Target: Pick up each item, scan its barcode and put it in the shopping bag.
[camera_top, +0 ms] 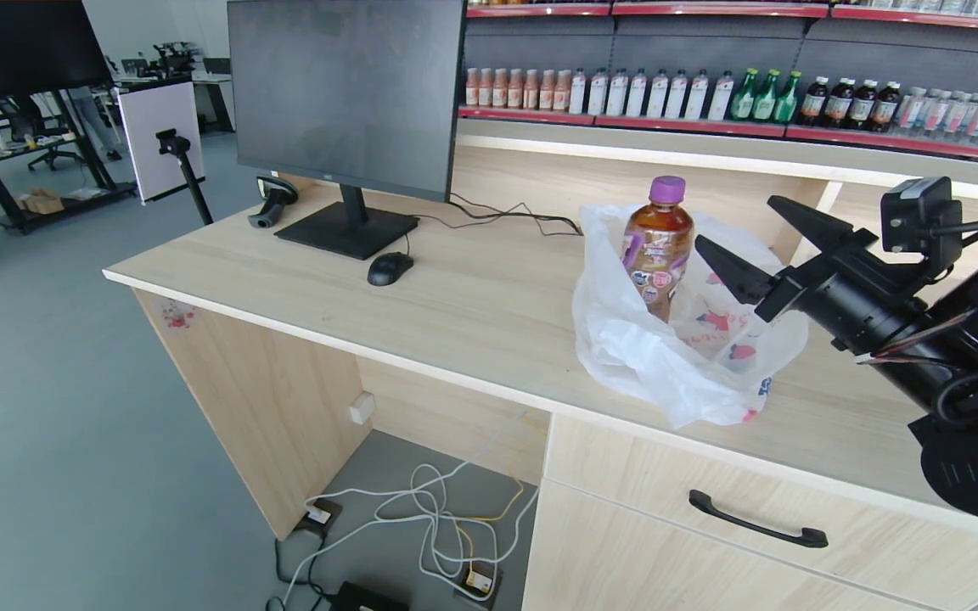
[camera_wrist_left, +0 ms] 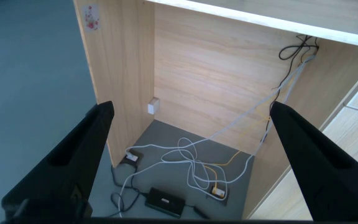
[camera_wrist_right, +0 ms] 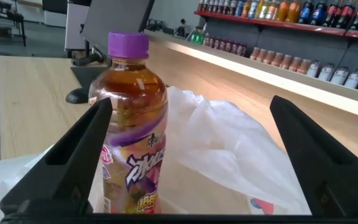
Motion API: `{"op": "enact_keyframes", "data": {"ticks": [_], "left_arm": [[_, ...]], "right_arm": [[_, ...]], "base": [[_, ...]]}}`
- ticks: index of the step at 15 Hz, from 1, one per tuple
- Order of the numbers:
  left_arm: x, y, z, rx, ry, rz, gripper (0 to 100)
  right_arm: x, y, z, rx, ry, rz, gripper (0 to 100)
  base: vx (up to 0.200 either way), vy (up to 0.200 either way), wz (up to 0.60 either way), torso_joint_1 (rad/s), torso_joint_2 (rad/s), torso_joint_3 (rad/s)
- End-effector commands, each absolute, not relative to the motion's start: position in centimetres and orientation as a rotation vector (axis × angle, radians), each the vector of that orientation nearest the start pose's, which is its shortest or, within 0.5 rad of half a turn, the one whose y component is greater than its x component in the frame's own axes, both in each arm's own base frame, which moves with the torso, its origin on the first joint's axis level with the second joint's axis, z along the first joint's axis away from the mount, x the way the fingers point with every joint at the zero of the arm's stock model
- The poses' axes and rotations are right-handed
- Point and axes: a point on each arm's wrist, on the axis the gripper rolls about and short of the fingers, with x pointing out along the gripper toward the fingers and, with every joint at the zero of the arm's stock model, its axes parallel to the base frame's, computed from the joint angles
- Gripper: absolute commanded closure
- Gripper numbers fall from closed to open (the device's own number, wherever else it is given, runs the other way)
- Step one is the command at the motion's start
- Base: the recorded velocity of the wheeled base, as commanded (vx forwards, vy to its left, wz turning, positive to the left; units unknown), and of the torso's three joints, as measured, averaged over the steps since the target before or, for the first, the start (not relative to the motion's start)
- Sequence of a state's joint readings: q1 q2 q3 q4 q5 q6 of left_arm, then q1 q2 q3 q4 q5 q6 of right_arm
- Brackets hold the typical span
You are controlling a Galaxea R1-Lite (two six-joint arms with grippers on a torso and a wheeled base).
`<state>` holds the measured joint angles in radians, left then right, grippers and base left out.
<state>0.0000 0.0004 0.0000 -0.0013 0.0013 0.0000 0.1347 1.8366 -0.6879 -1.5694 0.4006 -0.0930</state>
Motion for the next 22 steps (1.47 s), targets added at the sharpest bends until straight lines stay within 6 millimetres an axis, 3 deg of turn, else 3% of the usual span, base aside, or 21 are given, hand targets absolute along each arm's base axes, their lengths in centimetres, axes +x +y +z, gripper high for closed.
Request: {"op": "enact_keyframes", "data": {"ticks": [1,4,14,17,22], "left_arm": [[-2.3,0.0,7.6,0.0,0.0,0.002,0],[-2.3,0.0,7.6,0.0,0.0,0.002,0],[-2.3,0.0,7.6,0.0,0.002,0.003,0],[-2.3,0.0,7.6,0.0,0.002,0.003,0],[-2.3,0.0,7.5,-0.002,0.003,0.003,0]], "right_arm": [[30.5,3.9,20.2,-0.153,-0.438,0.473,0],[30.4,2.4,20.6,-0.164,-0.449,0.423,0],[30.1,2.4,21.1,-0.168,-0.464,0.424,0],[30.0,2.4,21.1,-0.167,-0.462,0.423,0],[30.0,2.4,21.0,-0.167,-0.46,0.422,0]], "base": [[0.0,0.0,0.0,0.0,0.0,0.0],[0.0,0.0,0.0,0.0,0.0,0.0],[0.0,0.0,-0.6,0.001,0.0,0.001],[0.0,-0.2,-0.6,-0.001,0.0,0.002],[0.0,-0.2,0.0,0.005,0.0,0.002]]}}
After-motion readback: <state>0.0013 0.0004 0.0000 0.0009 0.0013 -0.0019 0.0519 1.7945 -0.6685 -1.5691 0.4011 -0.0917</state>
